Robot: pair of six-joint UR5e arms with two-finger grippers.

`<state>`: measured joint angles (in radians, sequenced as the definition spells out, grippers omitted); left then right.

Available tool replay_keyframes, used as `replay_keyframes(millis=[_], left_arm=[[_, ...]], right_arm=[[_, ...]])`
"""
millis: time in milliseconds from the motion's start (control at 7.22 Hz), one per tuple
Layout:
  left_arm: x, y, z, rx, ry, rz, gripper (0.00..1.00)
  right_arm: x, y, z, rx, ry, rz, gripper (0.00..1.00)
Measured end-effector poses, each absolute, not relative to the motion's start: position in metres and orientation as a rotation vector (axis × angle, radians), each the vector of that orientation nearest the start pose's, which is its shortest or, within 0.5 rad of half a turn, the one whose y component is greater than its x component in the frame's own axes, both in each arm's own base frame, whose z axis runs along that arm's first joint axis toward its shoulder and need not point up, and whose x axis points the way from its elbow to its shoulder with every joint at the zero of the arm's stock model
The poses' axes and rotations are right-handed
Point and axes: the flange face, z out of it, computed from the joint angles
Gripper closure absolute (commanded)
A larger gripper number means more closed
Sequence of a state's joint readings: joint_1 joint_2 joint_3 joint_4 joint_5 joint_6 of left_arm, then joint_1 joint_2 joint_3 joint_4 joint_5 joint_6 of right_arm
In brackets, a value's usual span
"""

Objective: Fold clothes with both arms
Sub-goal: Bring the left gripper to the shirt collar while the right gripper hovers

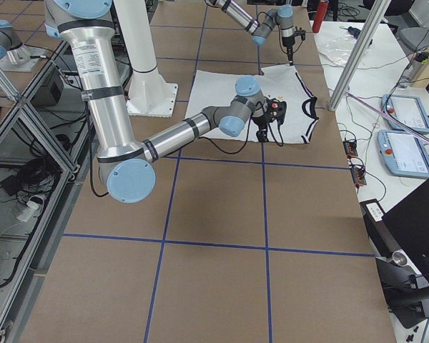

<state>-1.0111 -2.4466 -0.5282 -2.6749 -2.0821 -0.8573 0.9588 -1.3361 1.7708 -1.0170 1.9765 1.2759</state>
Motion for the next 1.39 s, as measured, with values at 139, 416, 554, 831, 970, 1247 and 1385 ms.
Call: replay_keyframes(millis=[139,416,554,831,970,1247,1385], left_arm=[[0.376,-0.758,0.471,0.388,0.954,-0.031,1.0],[0.377,-0.758,0.471,0.388,0.955,-0.031,1.0],[0.378,-0.759,0.465,0.393,0.963,-0.035,1.0],[0.382,-0.764,0.423,0.414,1.022,-0.073,1.0],[0.392,-0.759,0.394,0.417,1.068,-0.097,1.0],[0.438,-0.733,0.339,0.374,1.149,-0.155,1.0],[0.466,-0.721,0.318,0.384,1.155,-0.187,1.0]], right_arm=[[-0.26,-0.534,0.378,0.271,-1.013,0.401,0.0],[-0.26,-0.534,0.377,0.269,-1.016,0.398,0.0],[-0.261,-0.534,0.377,0.269,-1.016,0.398,0.01],[-0.261,-0.534,0.377,0.268,-1.016,0.399,0.01],[-0.261,-0.534,0.377,0.268,-1.016,0.399,0.01],[-0.26,-0.534,0.378,0.268,-1.014,0.401,0.01],[-0.26,-0.534,0.379,0.267,-1.012,0.402,0.0]])
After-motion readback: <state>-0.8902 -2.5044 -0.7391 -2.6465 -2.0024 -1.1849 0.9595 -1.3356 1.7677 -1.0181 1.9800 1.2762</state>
